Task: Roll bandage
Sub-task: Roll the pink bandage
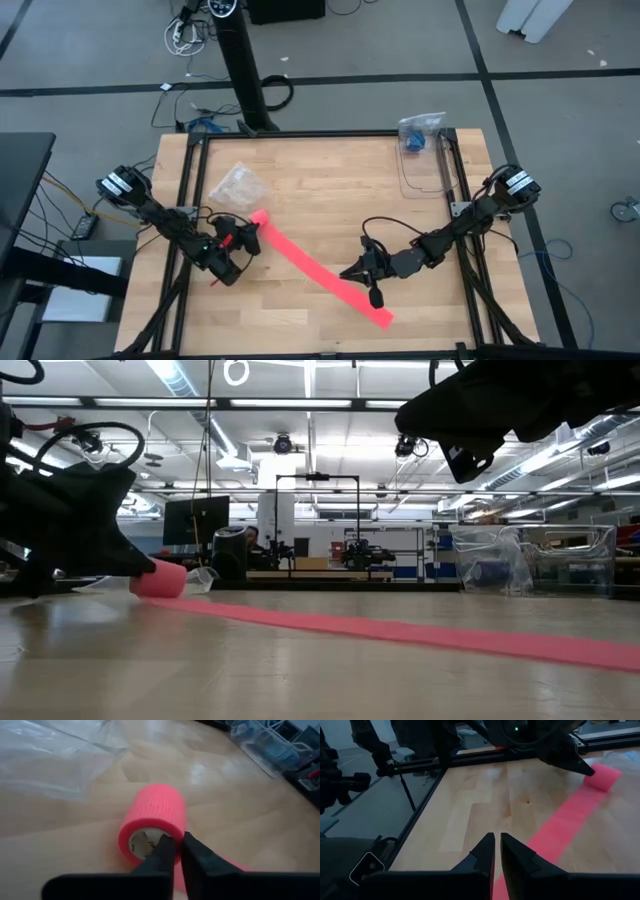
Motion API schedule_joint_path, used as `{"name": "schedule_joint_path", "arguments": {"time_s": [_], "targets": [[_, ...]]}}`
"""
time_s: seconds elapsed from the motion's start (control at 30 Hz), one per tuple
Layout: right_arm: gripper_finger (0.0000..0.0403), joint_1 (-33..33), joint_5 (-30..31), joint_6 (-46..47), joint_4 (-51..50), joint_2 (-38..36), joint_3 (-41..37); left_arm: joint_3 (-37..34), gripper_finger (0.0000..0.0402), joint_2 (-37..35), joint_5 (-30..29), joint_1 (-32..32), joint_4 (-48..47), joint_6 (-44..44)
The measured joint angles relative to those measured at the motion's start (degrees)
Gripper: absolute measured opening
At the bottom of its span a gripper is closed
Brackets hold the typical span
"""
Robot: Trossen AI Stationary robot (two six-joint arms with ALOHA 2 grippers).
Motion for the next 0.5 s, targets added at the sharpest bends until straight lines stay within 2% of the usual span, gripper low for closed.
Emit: {"name": "schedule_joint_path", "arguments": {"time_s": [0.17,0.33,0.5], "targets": [[0.0035,0.1,-1.0,-0.3,-0.4,0.0,0.0,0.8,0.0015,0.0,-0.5,-0.2,1.7,8.7],[0.0052,0.7,-0.8,-2.5,-1.0,0.0,0.9,4.8,0.0015,-0.1,-4.5,0.2,1.7,23.4],[0.0073,2.5,-1.4,-8.0,-5.7,0.0,5.5,10.4,0.0015,-0.1,-4.9,1.7,1.7,38.5]]}}
